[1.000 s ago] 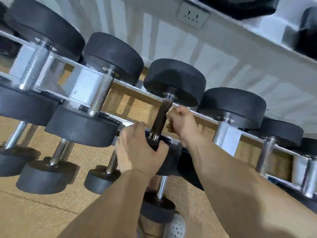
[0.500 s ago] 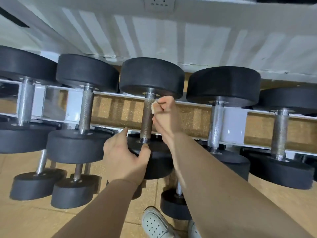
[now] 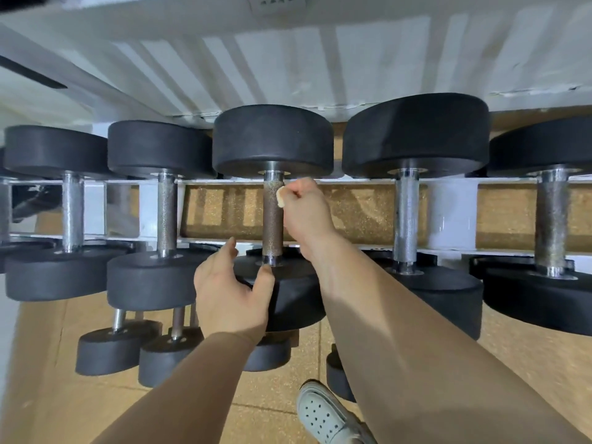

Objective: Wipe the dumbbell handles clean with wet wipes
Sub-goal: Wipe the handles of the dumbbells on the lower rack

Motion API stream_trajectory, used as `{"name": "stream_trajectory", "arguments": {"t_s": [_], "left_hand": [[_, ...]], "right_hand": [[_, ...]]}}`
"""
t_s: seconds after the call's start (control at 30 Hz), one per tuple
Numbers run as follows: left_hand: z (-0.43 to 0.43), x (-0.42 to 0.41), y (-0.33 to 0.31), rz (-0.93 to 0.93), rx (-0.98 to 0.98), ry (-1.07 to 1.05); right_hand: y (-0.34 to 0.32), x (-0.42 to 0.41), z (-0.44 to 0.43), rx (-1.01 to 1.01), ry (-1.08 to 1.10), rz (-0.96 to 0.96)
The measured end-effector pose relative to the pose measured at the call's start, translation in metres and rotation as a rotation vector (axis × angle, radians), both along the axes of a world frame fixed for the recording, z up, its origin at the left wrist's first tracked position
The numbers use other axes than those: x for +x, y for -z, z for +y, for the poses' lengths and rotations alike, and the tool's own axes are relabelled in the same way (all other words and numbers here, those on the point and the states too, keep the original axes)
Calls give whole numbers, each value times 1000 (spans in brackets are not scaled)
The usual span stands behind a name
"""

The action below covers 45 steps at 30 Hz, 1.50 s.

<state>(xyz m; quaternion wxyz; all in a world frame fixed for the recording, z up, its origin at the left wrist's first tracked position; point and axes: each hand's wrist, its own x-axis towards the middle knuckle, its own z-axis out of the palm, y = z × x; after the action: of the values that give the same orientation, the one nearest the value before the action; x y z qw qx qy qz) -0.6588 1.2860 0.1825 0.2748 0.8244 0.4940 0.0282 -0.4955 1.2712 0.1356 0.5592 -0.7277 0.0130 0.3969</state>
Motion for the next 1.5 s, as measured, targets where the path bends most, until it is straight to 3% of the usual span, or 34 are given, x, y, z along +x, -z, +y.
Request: {"name": "stream_trajectory", "arguments": {"t_s": [0.27,0.4,0.47,0.57,0.7,0.93,1.03,1.13,1.23,1.3,1.37,1.5], "left_hand": [[0,0,0,-13,5,0],[-1,-1,1,-3,8,-20],[-1,0,1,-5,14,-25],[0,0,2,4,17,-18],[0,0,1,13,15,-11],[0,-1,3,3,19,-14],[0,0,2,6,11,-13],[-1,0,1,4,6,-22],[-1,0,0,-2,1,-28],[-1,0,0,-4,4,-29],[-1,0,1,-9,12,-30],[-1,0,1,-17,19,-17]], "right_hand": [[-4,-13,-30,-134,-435,5],[-8,0,-6,-59,-116,-21],[-13,6,2,-66,-55,-100],[-15,-1,-4,-79,-76,-107],[-14,-14,-23,-195,-326,-90],[-21,1,1,-148,-120,-262],[-8,-7,-12,-196,-254,-163],[3,-17,-24,-266,-431,52],[-3,-10,-15,-205,-273,107],[-10,-1,-7,-96,-96,75],[-15,2,-6,-31,-58,9],[-12,-9,-28,-105,-348,-47]]}}
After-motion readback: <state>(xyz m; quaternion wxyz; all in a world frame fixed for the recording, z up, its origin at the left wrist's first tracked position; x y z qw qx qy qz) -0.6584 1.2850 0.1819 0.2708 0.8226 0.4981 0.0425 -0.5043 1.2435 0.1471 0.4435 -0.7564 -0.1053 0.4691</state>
